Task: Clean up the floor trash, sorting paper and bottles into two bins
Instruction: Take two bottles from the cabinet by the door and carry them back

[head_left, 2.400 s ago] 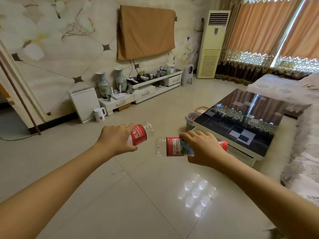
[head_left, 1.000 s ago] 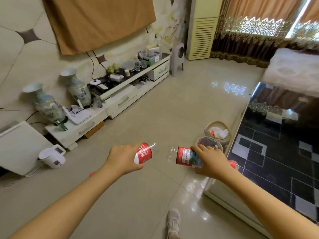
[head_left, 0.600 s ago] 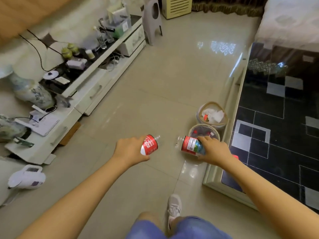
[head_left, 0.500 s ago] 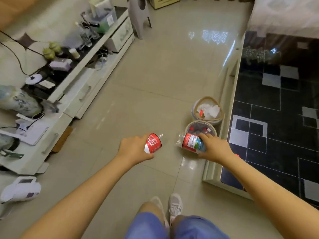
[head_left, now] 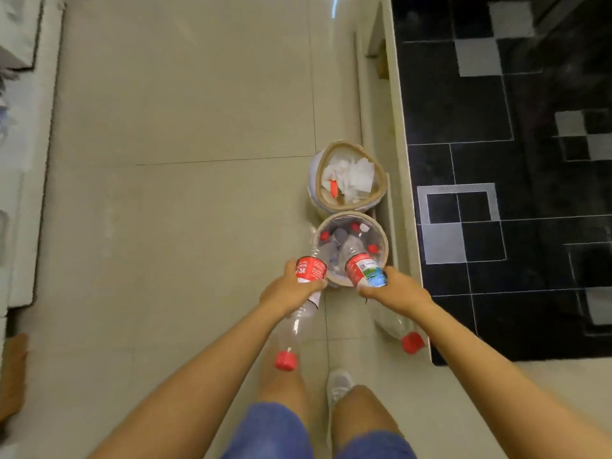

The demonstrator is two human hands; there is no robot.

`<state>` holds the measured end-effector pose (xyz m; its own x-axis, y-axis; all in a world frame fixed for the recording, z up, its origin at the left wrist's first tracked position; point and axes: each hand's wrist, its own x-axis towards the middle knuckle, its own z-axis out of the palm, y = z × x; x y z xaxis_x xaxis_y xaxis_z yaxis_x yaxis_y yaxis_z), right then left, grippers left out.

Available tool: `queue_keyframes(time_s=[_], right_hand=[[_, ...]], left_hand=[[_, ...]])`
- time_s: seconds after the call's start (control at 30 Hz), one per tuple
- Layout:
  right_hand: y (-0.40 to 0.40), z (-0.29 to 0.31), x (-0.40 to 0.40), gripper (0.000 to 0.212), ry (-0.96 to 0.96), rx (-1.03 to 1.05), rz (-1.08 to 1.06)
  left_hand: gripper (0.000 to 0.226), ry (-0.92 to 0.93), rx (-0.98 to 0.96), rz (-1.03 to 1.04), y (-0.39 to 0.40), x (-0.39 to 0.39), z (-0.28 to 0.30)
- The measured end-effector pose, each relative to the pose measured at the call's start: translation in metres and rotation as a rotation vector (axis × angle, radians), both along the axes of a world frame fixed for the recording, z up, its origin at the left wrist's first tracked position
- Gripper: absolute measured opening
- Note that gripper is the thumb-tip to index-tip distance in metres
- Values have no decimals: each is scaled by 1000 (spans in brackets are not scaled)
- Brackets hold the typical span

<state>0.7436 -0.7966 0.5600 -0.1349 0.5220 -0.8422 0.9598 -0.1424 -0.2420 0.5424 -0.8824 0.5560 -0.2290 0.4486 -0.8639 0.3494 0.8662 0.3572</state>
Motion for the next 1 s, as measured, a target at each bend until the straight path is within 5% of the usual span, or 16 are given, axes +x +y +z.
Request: queue_keyframes(time_s=[0.23,0.57,0.67,0.83,1.0], right_hand=[[41,-108,-18,75,37,-199,-500],[60,-208,-19,61,-34,-601,-744],[60,-224,-16,78,-11,-717,-846],[70,-221,-13,48,79,-622,-941],[82,-208,-8,42,190,-558,-1069]], left_hand=[[97,-197,-92,194,73,-6,-105],[15,-357,-323,163,104,12,-209],[31,-390,-369,255,108,9,-221],[51,-376,-298,292,121,1,-221],[42,-421,-211,342,133,5,-207]])
